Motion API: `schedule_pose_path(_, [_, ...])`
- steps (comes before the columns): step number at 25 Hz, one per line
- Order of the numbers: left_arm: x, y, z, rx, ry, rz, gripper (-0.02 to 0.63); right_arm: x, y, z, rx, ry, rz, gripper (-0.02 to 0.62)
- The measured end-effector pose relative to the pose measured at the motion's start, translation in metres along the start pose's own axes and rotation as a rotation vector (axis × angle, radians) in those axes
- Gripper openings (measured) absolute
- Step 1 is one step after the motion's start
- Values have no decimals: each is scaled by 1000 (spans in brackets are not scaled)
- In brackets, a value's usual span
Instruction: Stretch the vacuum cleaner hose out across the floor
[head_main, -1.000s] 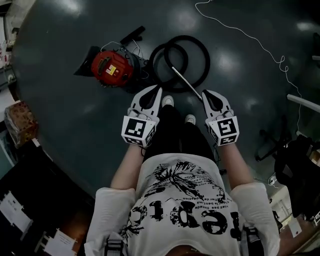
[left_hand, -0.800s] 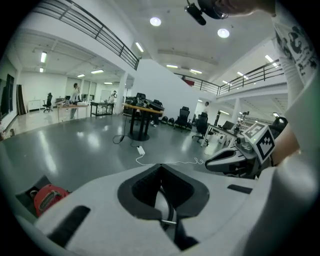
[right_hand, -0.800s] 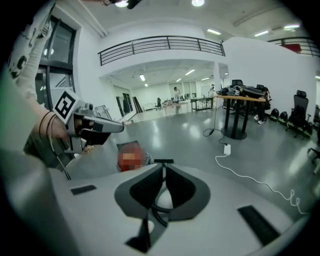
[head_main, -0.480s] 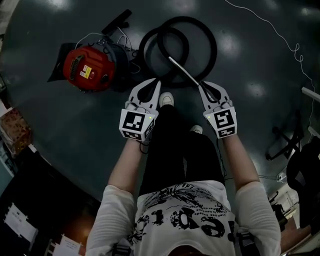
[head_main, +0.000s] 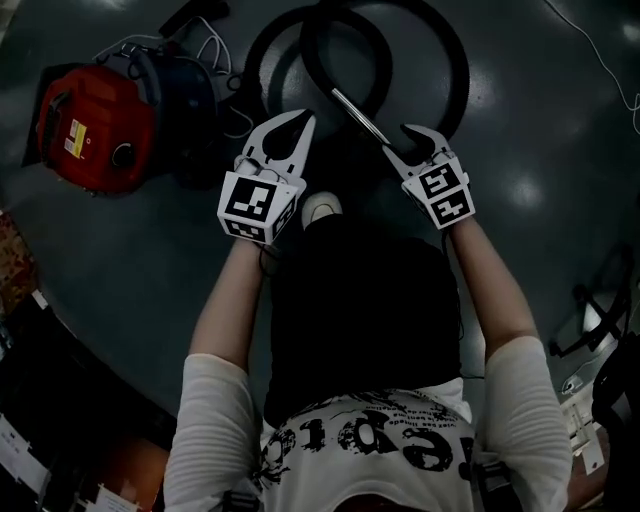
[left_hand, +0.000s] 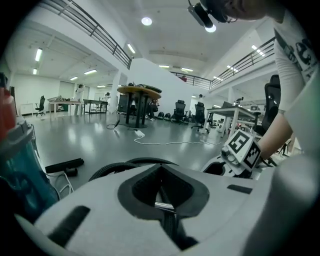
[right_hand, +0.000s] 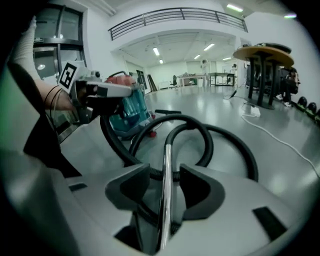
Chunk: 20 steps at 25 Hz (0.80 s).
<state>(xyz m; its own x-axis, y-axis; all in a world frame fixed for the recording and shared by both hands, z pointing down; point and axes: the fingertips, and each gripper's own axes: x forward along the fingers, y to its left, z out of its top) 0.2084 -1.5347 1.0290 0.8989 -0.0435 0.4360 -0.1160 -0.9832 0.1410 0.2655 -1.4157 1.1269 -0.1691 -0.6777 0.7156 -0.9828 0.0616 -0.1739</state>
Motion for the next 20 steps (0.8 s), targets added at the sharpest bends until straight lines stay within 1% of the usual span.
schedule_pose_path(4, [19, 5, -40, -1, 0, -10, 5, 62, 7, -61, -21, 116, 76, 164])
schedule_pose_path(5, [24, 4, -43, 20, 0, -13, 5, 74, 6, -74, -34, 146, 84, 164])
schedule_pose_path(7, [36, -4, -44, 94, 5, -33, 5, 94, 2, -93, -48, 193, 99, 164])
schedule_pose_path(8, [42, -9, -45, 110, 8, -45, 5, 102, 0, -99, -48, 213, 105, 166])
schedule_pose_path(9, [47, -11, -46, 95, 8, -53, 5, 109, -1, -105, -45, 230, 112, 166])
schedule_pose_path(10, [51, -12, -48, 54, 2, -57, 5, 115, -2, -108, -37, 241, 122, 166])
schedule_pose_path(12, [54, -8, -53, -37, -14, -51, 5, 123, 0, -110, -21, 234, 144, 166])
schedule_pose_path(13, [55, -5, -55, -61, -19, -44, 5, 127, 1, -108, -19, 223, 153, 166])
schedule_pose_path(17, [58, 3, -54, -67, -37, -32, 5, 144, 0, -98, -22, 204, 149, 170])
schedule_pose_path(18, [58, 2, -54, -68, -44, -36, 5, 149, 0, -99, -31, 219, 140, 170])
schedule_pose_path(20, [55, 2, -53, -76, -53, -39, 5, 160, 1, -103, -96, 283, 120, 172])
